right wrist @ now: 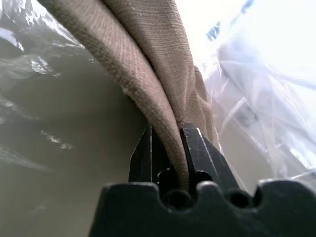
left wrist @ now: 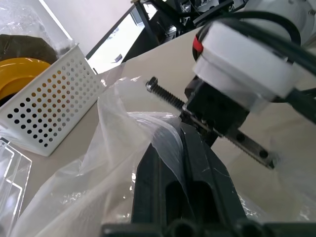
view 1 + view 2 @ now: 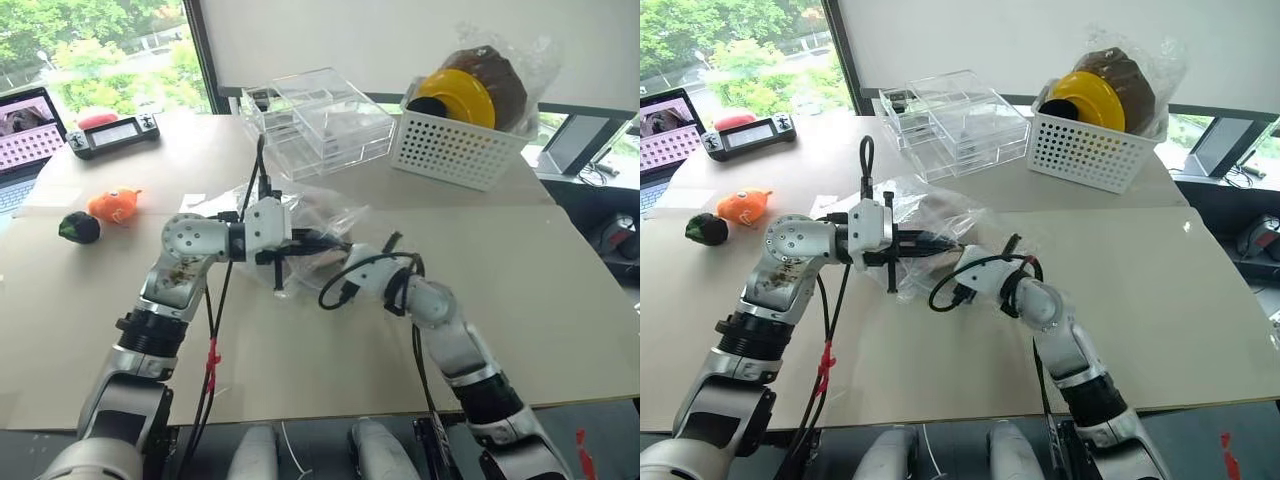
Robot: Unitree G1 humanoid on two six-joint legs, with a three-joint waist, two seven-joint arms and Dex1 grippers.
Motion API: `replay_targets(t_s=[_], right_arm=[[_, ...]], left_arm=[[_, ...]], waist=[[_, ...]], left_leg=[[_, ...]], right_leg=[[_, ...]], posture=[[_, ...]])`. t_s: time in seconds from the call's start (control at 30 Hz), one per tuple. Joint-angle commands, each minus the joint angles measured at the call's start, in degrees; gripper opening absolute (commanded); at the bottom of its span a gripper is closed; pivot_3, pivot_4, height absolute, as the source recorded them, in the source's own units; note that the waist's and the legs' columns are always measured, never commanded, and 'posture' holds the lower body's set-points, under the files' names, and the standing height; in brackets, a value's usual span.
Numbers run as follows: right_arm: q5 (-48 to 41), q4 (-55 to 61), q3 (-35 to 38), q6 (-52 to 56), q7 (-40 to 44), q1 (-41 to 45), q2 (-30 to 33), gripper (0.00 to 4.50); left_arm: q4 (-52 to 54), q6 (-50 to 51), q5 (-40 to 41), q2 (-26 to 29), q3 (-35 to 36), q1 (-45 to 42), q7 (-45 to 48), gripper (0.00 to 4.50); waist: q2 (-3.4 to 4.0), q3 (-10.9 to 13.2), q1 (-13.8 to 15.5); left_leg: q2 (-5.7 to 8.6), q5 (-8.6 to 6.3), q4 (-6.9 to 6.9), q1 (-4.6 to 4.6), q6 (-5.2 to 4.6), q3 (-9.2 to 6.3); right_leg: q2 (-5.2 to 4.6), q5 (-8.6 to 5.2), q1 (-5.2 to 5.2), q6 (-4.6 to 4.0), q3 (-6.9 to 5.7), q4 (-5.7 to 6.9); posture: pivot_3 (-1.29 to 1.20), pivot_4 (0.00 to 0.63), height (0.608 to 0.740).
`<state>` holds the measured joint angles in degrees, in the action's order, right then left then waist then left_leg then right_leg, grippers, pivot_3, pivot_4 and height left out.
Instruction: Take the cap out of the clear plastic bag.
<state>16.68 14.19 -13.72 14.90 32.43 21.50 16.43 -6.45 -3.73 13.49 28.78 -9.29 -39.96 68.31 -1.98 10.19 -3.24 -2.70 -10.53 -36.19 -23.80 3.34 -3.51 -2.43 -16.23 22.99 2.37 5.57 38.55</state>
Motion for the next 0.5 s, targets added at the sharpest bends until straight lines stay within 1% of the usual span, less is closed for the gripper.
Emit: replay_targets(t_s=[0.03,0.2,0.27,0.3,0.37,0.4,0.43,0.5], right_arm=[[-4.28,10.38,2.05,8.21,3.71,-2.31,1.16,0.06],[-8.12,19.01,2.82,16.33,4.53,-4.39,1.06,0.06],[-6.93,20.20,3.94,16.90,2.32,-3.83,1.12,0.06],[-5.81,19.92,4.66,17.15,0.82,-3.12,1.30,0.06],[1.13,16.00,4.36,15.85,-4.18,-1.16,4.15,0.06],[2.54,14.84,4.16,15.70,-5.67,-0.68,4.68,0.06],[5.28,13.24,2.92,15.93,-8.02,-0.15,4.96,0.06],[7.46,11.63,1.45,16.72,-10.64,0.35,4.27,0.06]], left_arm=[[-0.63,-1.61,-0.18,-0.18,0.25,-1.26,0.08,0.00],[-1.81,-2.83,-0.32,-0.41,-0.18,-1.63,0.36,0.00],[-2.10,-3.24,-0.28,-0.51,-0.34,-1.76,0.63,0.00],[-2.21,-3.33,-0.31,-0.60,-0.38,-1.82,0.62,0.00],[-2.89,-3.58,-0.41,-0.84,-0.42,-2.19,0.61,0.00],[-3.19,-3.71,-0.45,-0.94,-0.42,-2.35,0.61,0.00],[-3.56,-3.90,-0.48,-1.03,-0.45,-2.55,0.66,0.00],[-4.04,-4.18,-0.52,-1.15,-0.49,-2.80,0.70,0.00]], waist=[[0.00,0.00,0.22],[0.00,0.00,0.61],[0.00,0.00,0.63],[0.00,0.00,0.65],[0.00,0.00,0.66],[0.00,0.00,0.68],[0.00,0.00,0.68],[0.00,0.00,0.68]], left_leg=[[0.00,0.00,0.00,-0.01,0.00,0.00],[0.00,0.00,0.00,-0.02,0.00,0.00],[0.00,0.00,-0.01,-0.02,0.00,0.01],[0.00,0.00,-0.02,-0.03,0.00,0.01],[0.00,0.00,-0.02,-0.02,0.00,0.01],[0.01,0.00,-0.02,-0.03,0.00,0.01],[0.01,0.00,-0.04,-0.03,0.00,0.02],[0.01,0.00,-0.03,-0.02,0.00,0.02]], right_leg=[[0.00,0.00,0.00,0.00,0.00,-0.02],[0.00,-0.01,0.02,0.01,-0.01,-0.02],[0.00,-0.02,0.01,0.01,0.00,-0.03],[0.00,-0.02,0.01,0.01,0.00,-0.03],[0.00,-0.02,0.02,0.02,0.00,-0.03],[0.00,-0.02,0.03,0.03,0.00,-0.02],[0.00,-0.03,0.03,0.03,0.00,-0.02],[0.00,-0.03,0.04,0.04,0.00,-0.02]], posture=[[0.00,0.150,0.735],[0.00,0.150,0.735],[0.00,0.150,0.735],[0.00,0.150,0.735],[0.00,0.150,0.735],[0.00,0.150,0.735],[0.00,0.150,0.735],[0.00,0.150,0.735]])
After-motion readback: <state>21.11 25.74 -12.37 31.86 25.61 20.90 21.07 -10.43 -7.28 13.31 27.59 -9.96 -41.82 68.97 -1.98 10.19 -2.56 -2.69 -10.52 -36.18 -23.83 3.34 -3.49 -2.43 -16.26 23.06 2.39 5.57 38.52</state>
